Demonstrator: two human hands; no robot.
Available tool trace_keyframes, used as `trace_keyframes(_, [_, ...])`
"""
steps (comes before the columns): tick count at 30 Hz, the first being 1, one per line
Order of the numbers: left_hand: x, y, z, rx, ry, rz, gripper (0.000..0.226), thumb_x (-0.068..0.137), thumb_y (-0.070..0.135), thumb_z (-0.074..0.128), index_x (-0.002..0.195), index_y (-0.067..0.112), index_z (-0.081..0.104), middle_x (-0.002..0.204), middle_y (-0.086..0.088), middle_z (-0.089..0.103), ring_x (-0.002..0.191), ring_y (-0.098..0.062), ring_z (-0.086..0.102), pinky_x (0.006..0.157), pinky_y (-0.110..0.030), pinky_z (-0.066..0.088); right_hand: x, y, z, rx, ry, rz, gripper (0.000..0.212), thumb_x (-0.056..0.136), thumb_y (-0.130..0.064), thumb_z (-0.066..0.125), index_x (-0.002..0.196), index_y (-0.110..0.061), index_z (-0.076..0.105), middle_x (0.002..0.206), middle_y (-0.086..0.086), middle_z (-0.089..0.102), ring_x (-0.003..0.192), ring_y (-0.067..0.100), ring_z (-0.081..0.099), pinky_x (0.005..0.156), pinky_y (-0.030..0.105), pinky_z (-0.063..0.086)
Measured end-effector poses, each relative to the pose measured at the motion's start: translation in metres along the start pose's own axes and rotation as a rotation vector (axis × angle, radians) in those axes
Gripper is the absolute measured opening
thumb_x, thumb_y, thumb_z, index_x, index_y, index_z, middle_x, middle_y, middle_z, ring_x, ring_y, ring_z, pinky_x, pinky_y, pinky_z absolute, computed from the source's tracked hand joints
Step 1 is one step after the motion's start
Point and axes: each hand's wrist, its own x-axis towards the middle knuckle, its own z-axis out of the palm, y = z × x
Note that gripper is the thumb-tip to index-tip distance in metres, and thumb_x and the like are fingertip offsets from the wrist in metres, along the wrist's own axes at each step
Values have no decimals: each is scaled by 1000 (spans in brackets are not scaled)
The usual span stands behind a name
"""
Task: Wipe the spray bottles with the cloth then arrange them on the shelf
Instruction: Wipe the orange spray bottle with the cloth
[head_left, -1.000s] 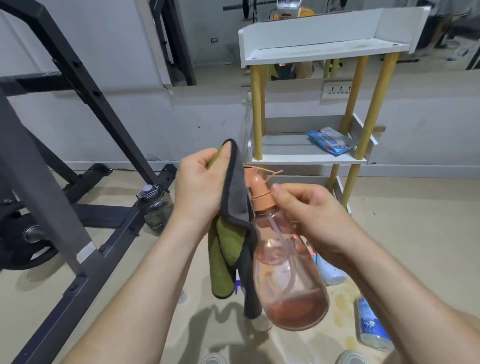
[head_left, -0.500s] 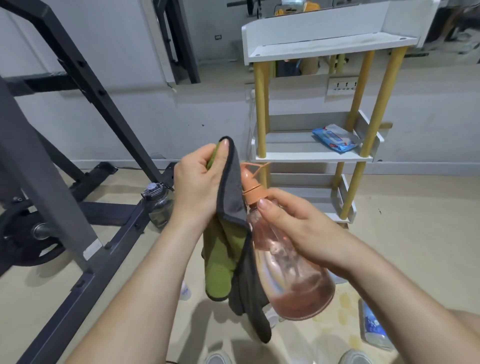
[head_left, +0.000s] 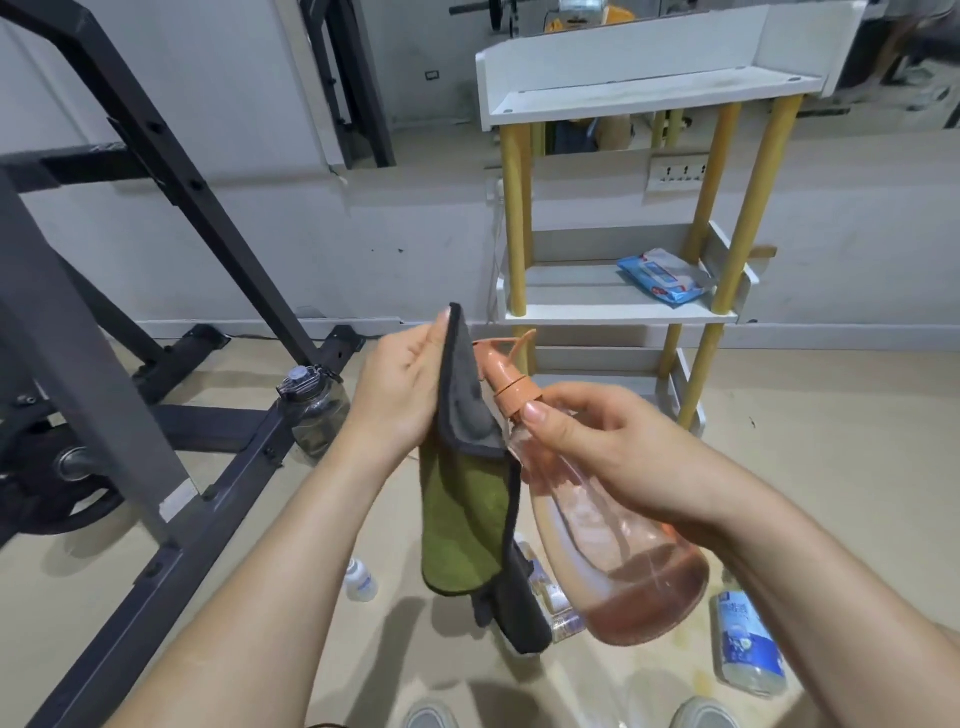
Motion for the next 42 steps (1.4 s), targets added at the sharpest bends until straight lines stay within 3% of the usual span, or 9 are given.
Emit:
trace_keyframes(6, [-14,26,10,520,-159,536,31,99,45,35,72,28,37,61,12,41,64,-13,40,60,-35,36,-3,1,8,64,-96,99,51,92,-46,57,103,4,64,95,24,70,84,25,64,90,51,50])
trace_keyframes(9, [-11,17,15,255,-187,323,42,97,51,42,63,28,44,54,5,48,55,-15,48,55,-34,39,-2,3,15,34,-45,145,52,85,-54,60,100,-6,71,99,18,74,96,36,70,97,52,51])
trace_keyframes(14, [-2,5,16,38,30,12,65,94,60,40,68,2,57,62,-13,59,60,-24,52,60,-42,44,1,2,16,26,105,109,42,87,-51,60,88,-11,72,79,4,71,74,16,64,88,51,52])
trace_keyframes(18, [-3,19,19,-379,47,-211,52,99,46,47,83,-1,62,77,-17,63,73,-27,58,73,-42,48,2,2,15,107,144,60,40,90,-49,63,88,-10,73,76,9,70,71,18,63,78,44,49])
trace_keyframes(22, [-3,24,22,-722,200,-501,33,102,31,49,82,9,63,70,-6,66,66,-20,65,63,-31,56,5,8,20,127,149,27,51,75,-61,62,91,-13,71,83,18,69,77,23,62,82,51,50])
trace_keyframes(27, [-6,29,10,-1028,99,-592,39,104,33,42,127,6,57,119,-19,64,107,-31,63,91,-44,56,12,2,19,250,178,-34,36,82,-54,61,90,-21,72,84,10,69,79,21,62,82,44,49])
trace_keyframes(33, [-20,37,29,-650,74,-408,31,104,21,45,87,8,68,70,-4,70,61,-15,64,58,-26,53,13,1,26,165,254,-81,34,88,-51,56,94,-20,70,81,-3,71,79,14,67,81,44,53])
trace_keyframes(37, [-30,37,36,-587,-12,-438,36,103,24,48,102,-5,68,90,-19,72,74,-25,66,68,-32,55,12,-4,23,209,373,-101,42,86,-53,60,95,-13,70,80,2,70,77,15,64,81,46,53])
trace_keyframes(42, [-38,33,40,-382,-145,-364,40,102,32,51,89,0,72,87,-24,73,71,-22,63,68,-34,50,12,-6,6,327,471,-110,30,86,-45,68,89,-15,67,77,4,66,72,18,61,71,38,50])
